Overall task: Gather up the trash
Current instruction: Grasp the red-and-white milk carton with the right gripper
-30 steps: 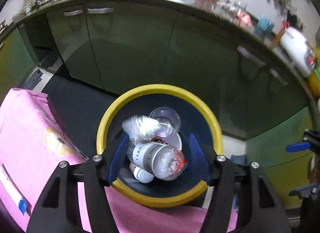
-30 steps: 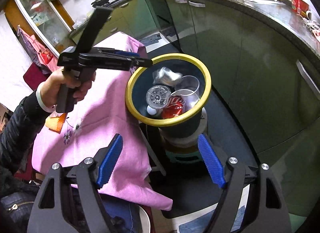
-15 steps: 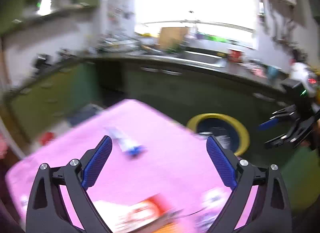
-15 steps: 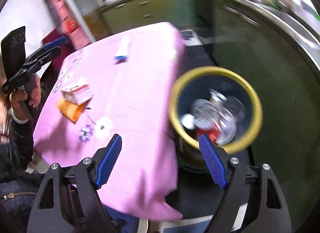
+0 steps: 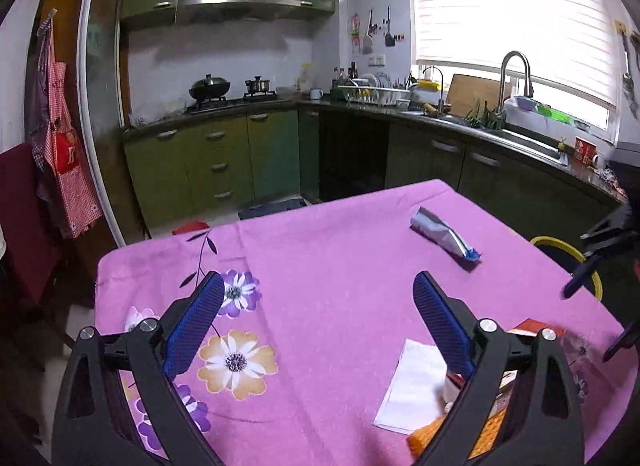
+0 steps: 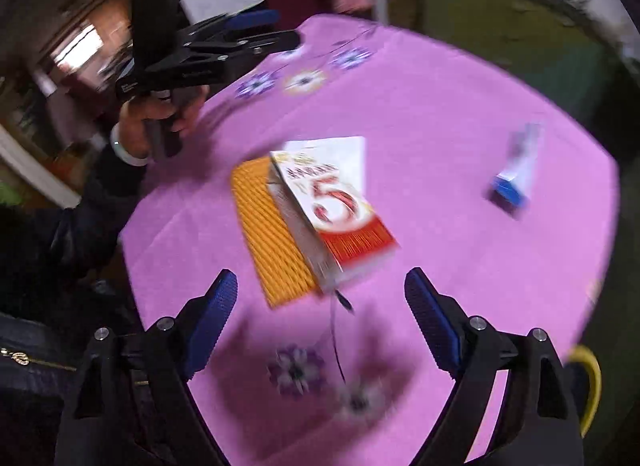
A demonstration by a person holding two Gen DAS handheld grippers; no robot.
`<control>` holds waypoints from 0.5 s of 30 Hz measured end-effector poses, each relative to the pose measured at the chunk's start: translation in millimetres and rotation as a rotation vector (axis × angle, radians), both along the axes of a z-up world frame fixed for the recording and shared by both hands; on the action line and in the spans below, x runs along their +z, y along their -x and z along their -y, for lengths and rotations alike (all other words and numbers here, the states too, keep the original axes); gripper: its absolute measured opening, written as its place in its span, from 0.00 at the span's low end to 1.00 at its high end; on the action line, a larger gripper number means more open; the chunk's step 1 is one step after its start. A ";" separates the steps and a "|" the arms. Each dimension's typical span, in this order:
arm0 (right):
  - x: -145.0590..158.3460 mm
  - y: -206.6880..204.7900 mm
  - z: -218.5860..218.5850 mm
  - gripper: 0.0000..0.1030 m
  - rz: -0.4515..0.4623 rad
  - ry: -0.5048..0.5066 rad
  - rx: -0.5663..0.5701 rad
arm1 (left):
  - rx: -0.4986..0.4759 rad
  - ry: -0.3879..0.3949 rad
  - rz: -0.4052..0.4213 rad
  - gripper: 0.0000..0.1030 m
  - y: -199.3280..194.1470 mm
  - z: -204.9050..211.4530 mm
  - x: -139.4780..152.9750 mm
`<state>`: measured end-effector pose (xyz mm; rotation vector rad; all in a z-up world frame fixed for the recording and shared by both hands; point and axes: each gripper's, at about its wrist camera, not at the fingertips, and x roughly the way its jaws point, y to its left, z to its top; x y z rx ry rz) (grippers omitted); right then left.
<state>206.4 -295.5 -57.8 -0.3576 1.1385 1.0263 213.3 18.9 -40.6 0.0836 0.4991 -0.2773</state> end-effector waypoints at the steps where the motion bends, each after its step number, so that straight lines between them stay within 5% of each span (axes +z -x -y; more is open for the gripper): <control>1: -5.5 -8.6 -6.6 0.82 -0.028 0.001 0.013 | 0.008 -0.015 0.004 0.88 0.5 0.7 -2.0; 5: -24.1 -37.8 -22.2 0.82 -0.099 0.004 0.042 | 0.018 -0.020 -0.003 0.88 0.3 1.6 -8.7; 15: -47.2 -58.6 -32.3 0.72 -0.200 -0.039 0.085 | 0.020 0.118 -0.070 0.88 -13.0 -11.8 -21.2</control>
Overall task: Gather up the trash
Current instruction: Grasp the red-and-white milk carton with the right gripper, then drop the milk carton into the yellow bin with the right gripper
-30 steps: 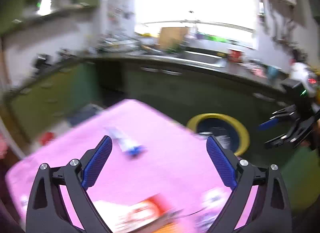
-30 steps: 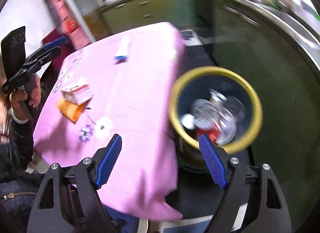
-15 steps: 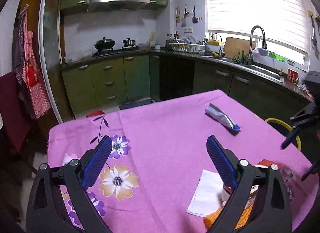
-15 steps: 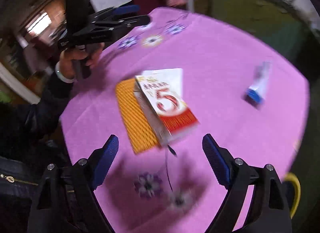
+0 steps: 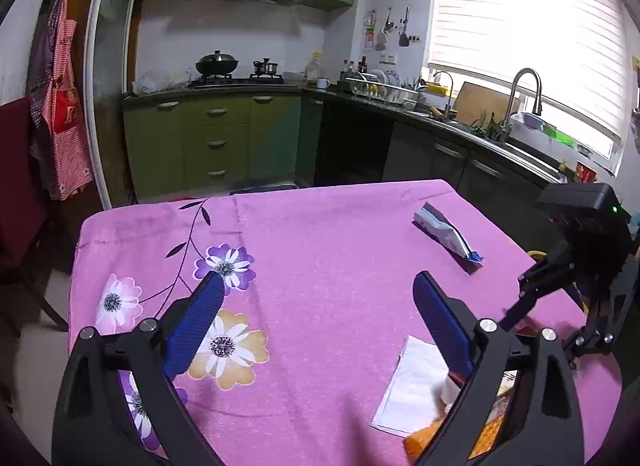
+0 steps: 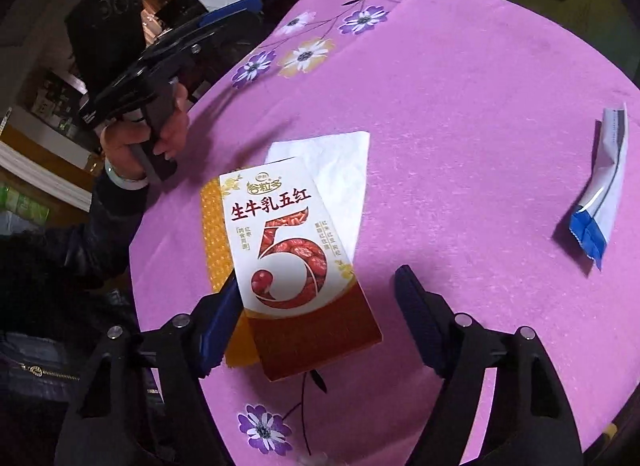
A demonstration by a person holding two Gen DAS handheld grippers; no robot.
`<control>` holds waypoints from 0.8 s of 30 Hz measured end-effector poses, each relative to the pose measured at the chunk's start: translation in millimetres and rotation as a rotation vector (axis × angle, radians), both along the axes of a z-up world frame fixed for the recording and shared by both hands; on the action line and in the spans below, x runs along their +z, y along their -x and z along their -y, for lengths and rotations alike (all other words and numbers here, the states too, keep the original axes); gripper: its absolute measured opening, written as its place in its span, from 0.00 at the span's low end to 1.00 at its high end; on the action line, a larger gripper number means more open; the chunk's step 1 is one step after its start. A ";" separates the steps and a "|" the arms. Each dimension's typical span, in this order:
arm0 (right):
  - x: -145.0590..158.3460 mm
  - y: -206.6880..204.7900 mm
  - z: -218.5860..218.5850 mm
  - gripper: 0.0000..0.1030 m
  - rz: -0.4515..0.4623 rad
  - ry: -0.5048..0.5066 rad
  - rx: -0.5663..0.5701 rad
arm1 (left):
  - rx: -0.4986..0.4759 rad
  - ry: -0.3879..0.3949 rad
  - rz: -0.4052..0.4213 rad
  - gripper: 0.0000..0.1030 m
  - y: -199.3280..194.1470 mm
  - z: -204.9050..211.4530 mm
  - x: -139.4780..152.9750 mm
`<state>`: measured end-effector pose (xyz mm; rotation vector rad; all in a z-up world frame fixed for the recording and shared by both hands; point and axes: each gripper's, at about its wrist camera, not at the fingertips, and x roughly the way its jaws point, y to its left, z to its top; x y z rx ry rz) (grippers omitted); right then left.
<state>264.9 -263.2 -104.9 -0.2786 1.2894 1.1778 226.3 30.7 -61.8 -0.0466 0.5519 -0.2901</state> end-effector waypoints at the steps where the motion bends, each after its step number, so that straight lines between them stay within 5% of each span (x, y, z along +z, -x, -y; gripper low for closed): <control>1: -0.8 0.6 0.7 0.72 -0.008 -0.005 0.006 | 0.001 0.003 -0.005 0.88 -1.0 0.3 -0.8; 6: -3.8 7.3 -3.4 0.61 -0.019 -0.013 0.023 | -0.004 -0.011 -0.013 0.88 -1.9 5.0 -5.2; 15: 21.8 40.0 8.9 0.51 0.154 -0.056 -0.055 | 0.001 -0.008 -0.018 0.88 -2.9 4.8 -7.3; 24: 57.0 63.8 96.7 0.50 0.348 0.019 -0.430 | -0.003 -0.010 -0.016 0.88 -3.6 5.6 -6.0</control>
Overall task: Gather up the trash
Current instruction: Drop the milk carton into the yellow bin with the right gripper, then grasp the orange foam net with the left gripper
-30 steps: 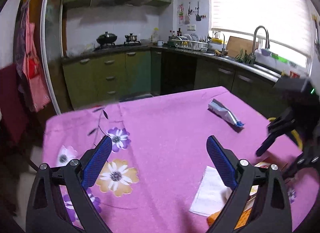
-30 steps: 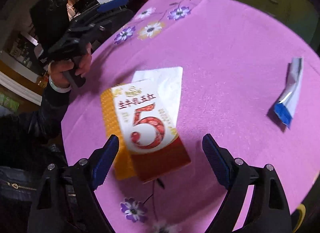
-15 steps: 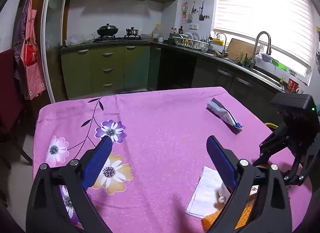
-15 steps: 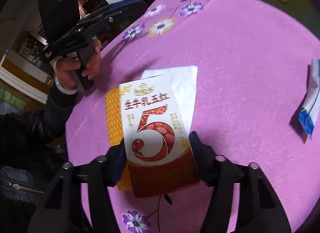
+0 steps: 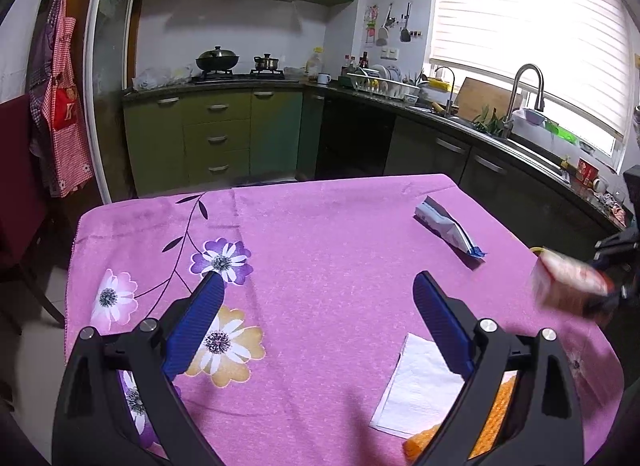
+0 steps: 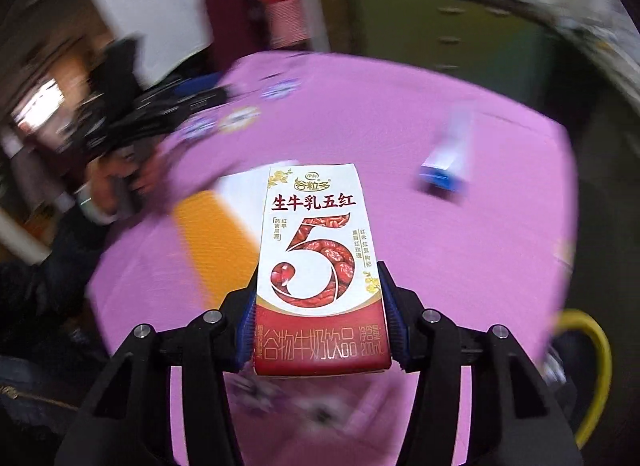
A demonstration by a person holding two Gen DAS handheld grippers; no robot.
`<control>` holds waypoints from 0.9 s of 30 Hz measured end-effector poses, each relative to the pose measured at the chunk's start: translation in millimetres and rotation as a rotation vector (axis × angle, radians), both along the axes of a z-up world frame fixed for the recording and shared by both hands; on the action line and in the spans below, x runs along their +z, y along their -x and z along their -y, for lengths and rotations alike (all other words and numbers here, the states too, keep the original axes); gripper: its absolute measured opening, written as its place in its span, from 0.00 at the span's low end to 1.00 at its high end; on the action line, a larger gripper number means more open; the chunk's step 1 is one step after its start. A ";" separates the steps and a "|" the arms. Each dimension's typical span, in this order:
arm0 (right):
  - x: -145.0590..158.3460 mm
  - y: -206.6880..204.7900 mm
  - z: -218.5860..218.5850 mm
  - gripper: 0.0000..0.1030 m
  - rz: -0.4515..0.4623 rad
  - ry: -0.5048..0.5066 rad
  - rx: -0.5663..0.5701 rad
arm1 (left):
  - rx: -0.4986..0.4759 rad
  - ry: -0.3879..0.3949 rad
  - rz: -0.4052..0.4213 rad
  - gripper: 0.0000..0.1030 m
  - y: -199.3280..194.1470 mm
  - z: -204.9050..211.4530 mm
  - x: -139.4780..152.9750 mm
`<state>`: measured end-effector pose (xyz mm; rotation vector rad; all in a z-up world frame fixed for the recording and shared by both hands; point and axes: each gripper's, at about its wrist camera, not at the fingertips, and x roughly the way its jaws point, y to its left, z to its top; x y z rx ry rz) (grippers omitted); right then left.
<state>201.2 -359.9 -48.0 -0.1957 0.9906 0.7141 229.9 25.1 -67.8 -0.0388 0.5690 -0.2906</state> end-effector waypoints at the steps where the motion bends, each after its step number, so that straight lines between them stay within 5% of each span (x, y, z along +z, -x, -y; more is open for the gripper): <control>1: 2.7 -0.9 20.1 0.50 0.011 0.011 -0.081 | -0.001 -0.001 0.000 0.88 0.4 1.0 0.2; 8: 0.2 0.8 161.7 0.50 0.026 0.086 -0.608 | -0.018 -0.009 0.005 0.89 2.5 7.6 1.2; 12: -26.2 0.6 218.6 0.50 -0.039 0.129 -0.805 | -0.026 -0.013 -0.003 0.89 2.0 10.2 -0.7; 21: -94.4 -18.5 276.0 0.51 -0.150 0.105 -0.970 | -0.039 -0.021 -0.002 0.89 3.8 13.1 -1.8; 27: -93.5 1.8 283.9 0.62 -0.115 0.036 -1.027 | -0.056 -0.022 -0.011 0.89 3.1 17.2 -2.4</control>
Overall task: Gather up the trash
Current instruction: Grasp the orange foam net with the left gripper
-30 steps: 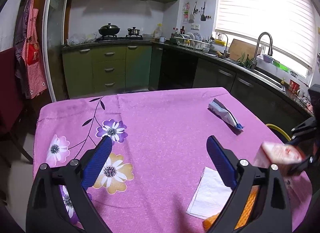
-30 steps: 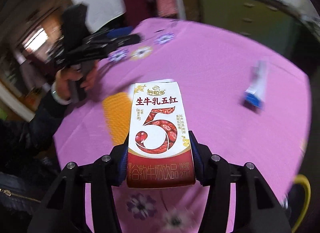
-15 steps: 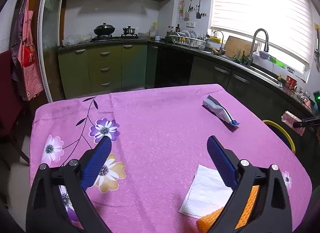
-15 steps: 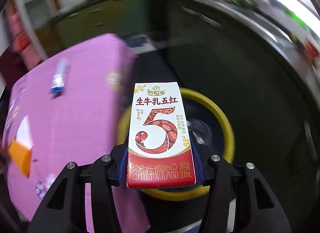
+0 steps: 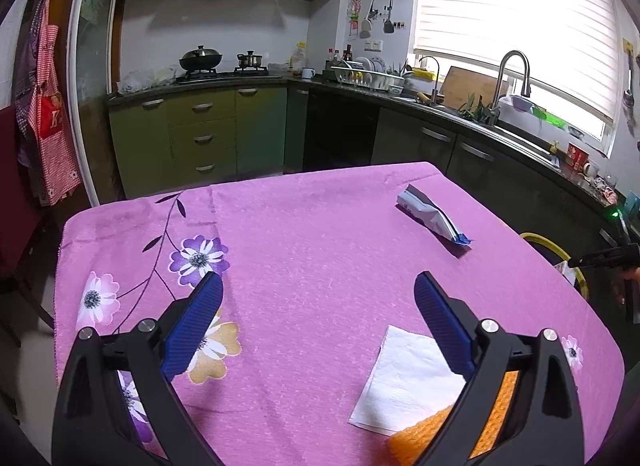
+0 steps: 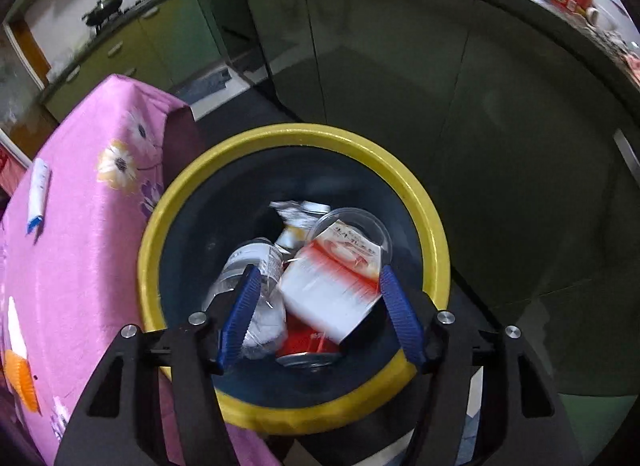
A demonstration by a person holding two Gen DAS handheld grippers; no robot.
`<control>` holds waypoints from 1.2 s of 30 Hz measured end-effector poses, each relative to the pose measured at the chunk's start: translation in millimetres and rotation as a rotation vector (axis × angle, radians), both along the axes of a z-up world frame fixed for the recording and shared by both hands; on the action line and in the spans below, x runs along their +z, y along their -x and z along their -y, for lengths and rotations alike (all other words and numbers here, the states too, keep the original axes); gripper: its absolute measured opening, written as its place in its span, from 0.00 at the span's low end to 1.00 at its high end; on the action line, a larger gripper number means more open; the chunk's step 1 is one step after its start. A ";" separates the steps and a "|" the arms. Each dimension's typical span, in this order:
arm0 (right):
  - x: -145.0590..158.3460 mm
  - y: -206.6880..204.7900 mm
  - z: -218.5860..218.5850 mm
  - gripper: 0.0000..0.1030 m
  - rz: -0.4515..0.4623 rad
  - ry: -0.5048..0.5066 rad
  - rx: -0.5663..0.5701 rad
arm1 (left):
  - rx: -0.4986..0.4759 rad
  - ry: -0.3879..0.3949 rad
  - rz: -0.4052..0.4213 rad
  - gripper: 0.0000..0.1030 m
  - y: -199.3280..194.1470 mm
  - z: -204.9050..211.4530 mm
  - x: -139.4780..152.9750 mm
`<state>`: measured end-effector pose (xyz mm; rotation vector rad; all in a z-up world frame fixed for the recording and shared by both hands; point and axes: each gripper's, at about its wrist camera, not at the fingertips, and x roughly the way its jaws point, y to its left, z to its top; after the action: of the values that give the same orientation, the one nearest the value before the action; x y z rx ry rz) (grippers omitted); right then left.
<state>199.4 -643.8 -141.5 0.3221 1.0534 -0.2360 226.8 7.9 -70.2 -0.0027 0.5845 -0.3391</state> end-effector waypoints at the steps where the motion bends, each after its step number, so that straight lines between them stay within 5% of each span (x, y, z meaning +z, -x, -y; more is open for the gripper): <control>1: 3.9 4.6 -4.1 0.63 0.016 -0.009 -0.002 | -0.007 0.000 -0.005 0.89 0.0 1.2 -0.8; 5: 18.2 29.6 -17.0 0.67 0.093 -0.067 0.011 | -0.070 -0.001 -0.014 0.89 3.2 10.9 -1.7; 10: 30.6 46.7 -44.2 0.67 0.142 -0.115 0.060 | -0.311 0.039 -0.022 0.89 20.8 29.5 6.4; 20: 42.7 47.9 -79.6 0.73 0.168 -0.147 0.151 | -0.829 -0.151 -0.169 0.89 55.2 72.6 -10.5; 30: 39.8 41.4 -101.2 0.73 0.165 -0.191 0.199 | -0.914 -0.290 -0.237 0.89 49.4 93.6 -33.2; 36: 43.8 41.1 -105.6 0.73 0.170 -0.196 0.211 | -0.908 -0.312 -0.233 0.66 54.3 95.5 -35.9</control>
<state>158.2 -538.2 -97.7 0.3975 0.9351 0.0841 172.4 -87.6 -106.1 0.5432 0.8452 -1.1348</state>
